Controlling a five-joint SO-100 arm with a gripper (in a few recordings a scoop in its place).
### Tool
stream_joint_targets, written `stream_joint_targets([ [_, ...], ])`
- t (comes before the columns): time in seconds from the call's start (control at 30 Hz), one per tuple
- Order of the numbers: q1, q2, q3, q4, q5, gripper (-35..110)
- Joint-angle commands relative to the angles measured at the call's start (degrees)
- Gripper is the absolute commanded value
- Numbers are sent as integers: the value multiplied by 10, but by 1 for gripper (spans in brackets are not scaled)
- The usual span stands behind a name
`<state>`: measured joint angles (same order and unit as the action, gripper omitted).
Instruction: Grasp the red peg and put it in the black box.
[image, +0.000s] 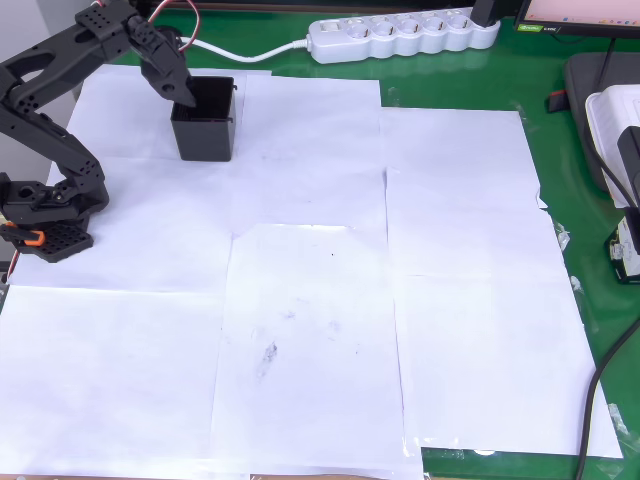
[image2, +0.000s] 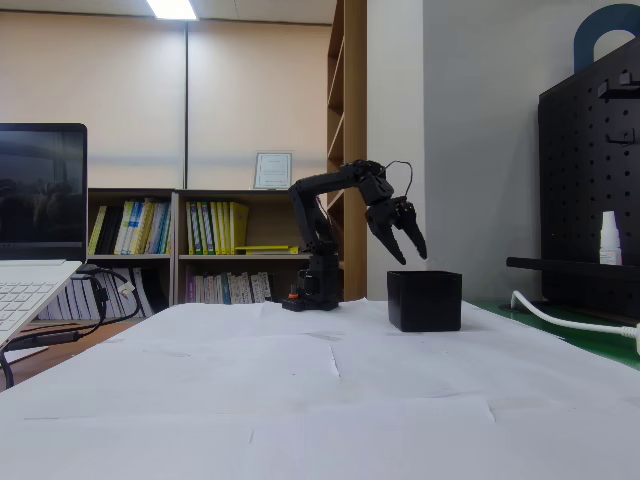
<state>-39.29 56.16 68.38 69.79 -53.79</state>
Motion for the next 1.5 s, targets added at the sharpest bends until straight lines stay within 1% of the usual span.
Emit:
stream_joint_targets([
  [0.0,1,1,18,-4,-14,23],
  [0.13,17,-11,44,34,-27,20],
  [0.23,71,-58,83,98,-49,1],
  [0.3,123,-126,81,135,-110,0],
  [0.37,189,-201,55,135,-164,0],
  [0.43,253,-279,-14,113,-208,0],
  [0.5,302,-361,-135,83,-242,0],
  [0.6,352,-465,-323,45,-284,0],
  [0.67,373,-483,-395,46,-291,0],
  [0.73,388,-504,-447,68,-311,0],
  [0.83,401,-592,-511,166,-348,0],
  [0.93,401,-621,-524,201,-332,0],
  [0.97,399,-627,-534,186,-304,0],
  [1.0,397,-637,-557,178,-300,0],
  [1.1,409,-664,-621,159,-327,0],
  [1.3,414,-666,-623,161,-335,0],
  [1.37,425,-666,-623,153,-276,0],
  [1.47,439,-668,-624,154,-279,0],
])
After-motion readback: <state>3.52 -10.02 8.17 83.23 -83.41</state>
